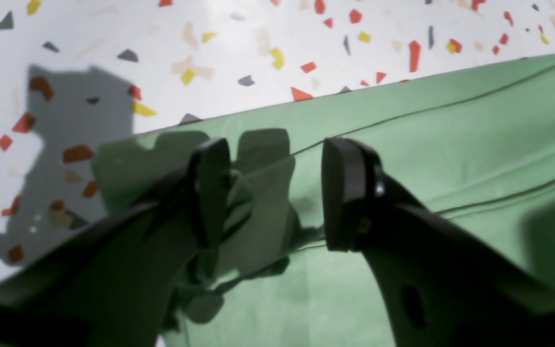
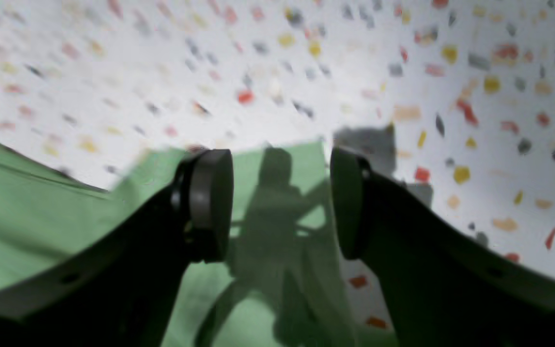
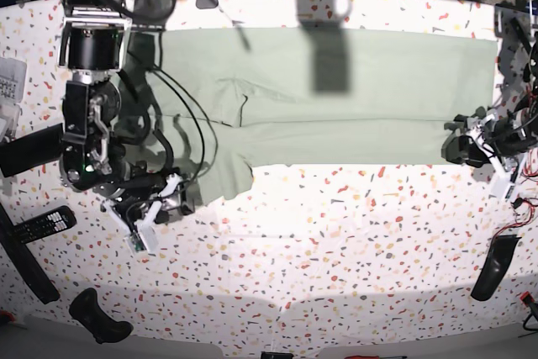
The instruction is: Fold the T-shirt properly
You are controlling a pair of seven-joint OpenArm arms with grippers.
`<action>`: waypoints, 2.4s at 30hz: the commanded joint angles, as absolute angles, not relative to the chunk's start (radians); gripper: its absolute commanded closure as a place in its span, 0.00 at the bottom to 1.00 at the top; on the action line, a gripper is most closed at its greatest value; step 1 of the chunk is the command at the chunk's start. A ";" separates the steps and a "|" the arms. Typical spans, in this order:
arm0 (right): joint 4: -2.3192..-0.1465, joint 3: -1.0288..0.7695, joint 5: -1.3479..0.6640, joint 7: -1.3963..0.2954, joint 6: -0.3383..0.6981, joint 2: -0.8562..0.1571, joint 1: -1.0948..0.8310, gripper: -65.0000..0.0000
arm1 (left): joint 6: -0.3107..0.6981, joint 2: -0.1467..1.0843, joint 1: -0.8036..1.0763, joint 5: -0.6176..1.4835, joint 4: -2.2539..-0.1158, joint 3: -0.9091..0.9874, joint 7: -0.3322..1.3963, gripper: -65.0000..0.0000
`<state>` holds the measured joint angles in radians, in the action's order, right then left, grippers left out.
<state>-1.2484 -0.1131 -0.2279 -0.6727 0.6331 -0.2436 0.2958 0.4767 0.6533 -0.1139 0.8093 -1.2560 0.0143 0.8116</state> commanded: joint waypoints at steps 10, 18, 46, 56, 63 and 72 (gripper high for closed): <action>-0.894 -0.117 -0.208 -0.627 0.628 -0.204 0.504 0.52 | 0.483 0.673 -0.133 0.820 -1.272 0.025 0.792 0.56; -0.822 -0.117 -0.115 -0.623 0.628 -0.175 0.496 0.52 | 0.483 0.673 -0.133 0.821 -1.272 0.025 0.792 0.56; -1.311 -0.117 -0.405 -0.977 0.698 -0.186 0.348 1.00 | 0.484 0.673 -0.133 0.820 -1.272 0.025 0.792 0.56; -1.698 -0.117 -0.449 -1.001 0.698 -0.186 0.093 1.00 | 0.483 0.673 -0.133 0.820 -1.272 0.025 0.792 0.56; -1.966 -0.117 -0.528 -1.081 0.698 -0.194 -0.147 1.00 | 0.484 0.674 -0.136 0.820 -1.272 0.026 0.792 0.56; -2.091 -0.118 -0.524 -1.084 0.698 -0.297 -0.492 1.00 | 0.483 0.685 -0.136 0.729 -1.439 0.026 0.792 0.56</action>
